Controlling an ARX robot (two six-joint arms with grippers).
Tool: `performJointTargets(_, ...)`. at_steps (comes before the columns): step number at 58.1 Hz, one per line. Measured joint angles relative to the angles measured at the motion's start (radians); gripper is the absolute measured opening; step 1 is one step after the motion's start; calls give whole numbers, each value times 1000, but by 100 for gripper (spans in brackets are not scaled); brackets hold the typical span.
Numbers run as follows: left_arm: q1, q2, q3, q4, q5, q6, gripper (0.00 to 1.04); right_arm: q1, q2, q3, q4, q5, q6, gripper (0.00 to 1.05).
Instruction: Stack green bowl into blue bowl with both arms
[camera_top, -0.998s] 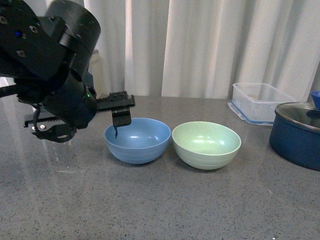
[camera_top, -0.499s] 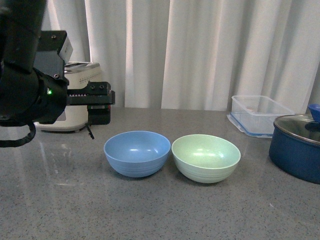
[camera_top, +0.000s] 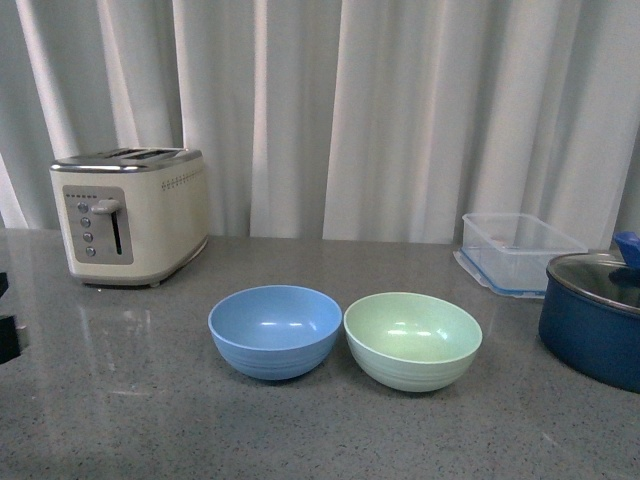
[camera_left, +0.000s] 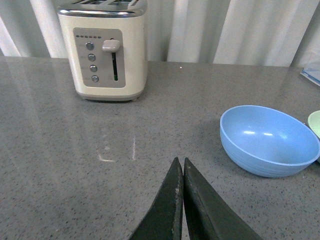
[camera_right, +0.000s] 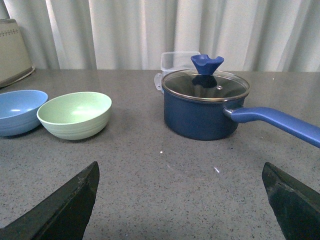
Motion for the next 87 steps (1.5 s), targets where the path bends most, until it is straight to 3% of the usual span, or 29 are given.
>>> performJointTargets(13, 40, -167, -143, -19, 34, 0, 4, 0, 0, 0, 0, 0, 0, 95)
performJointTargets(17, 80, -214, -173, -37, 94, 0, 4, 0, 0, 0, 0, 0, 0, 95)
performJointTargets(30, 107, -374, -248, -125, 97, 0, 4, 0, 0, 0, 0, 0, 0, 95)
performJointTargets(38, 107, -406, -301, -100, 97, 0, 4, 0, 0, 0, 0, 0, 0, 95)
performJointTargets(87, 107, -956, -318, -600, 97, 0, 4, 0, 0, 0, 0, 0, 0, 95)
